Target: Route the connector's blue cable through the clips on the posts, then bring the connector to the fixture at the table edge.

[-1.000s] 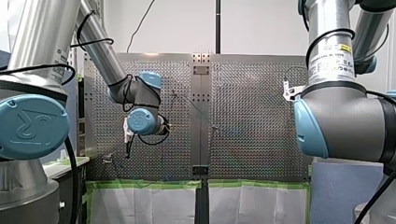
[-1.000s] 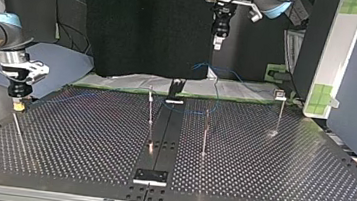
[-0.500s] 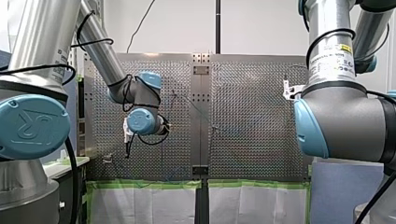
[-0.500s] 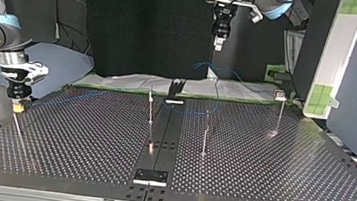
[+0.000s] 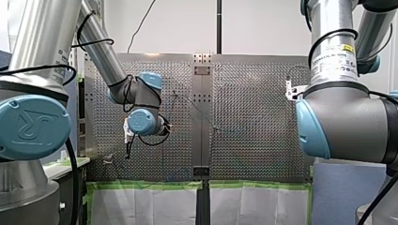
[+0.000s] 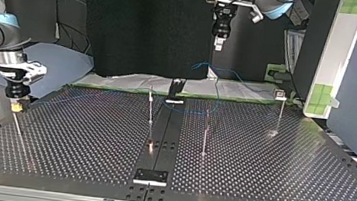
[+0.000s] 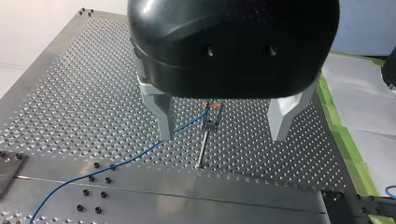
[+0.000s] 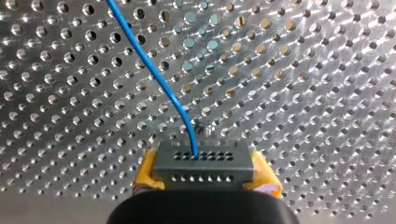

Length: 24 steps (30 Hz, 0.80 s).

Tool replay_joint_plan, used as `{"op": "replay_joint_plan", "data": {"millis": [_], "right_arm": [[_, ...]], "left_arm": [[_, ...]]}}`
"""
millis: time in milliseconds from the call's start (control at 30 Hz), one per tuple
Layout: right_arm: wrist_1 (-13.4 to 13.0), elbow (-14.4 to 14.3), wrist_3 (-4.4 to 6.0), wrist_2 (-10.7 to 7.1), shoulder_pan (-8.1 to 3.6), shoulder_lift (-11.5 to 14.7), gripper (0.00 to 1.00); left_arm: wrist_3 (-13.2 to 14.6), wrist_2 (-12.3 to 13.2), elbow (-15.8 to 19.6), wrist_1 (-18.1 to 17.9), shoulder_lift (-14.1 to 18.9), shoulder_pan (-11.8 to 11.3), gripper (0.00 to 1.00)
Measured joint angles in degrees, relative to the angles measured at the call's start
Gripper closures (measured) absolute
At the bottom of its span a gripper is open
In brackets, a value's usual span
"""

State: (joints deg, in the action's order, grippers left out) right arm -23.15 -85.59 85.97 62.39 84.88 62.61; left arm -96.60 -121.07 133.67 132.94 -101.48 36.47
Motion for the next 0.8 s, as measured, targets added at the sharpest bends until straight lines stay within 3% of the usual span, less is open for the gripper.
{"op": "replay_joint_plan", "data": {"millis": [800], "right_arm": [[-0.2,0.2,0.00,-0.08,0.09,0.2,1.00]], "left_arm": [[0.2,0.1,0.0,0.1,0.0,-0.6,0.00]]}}
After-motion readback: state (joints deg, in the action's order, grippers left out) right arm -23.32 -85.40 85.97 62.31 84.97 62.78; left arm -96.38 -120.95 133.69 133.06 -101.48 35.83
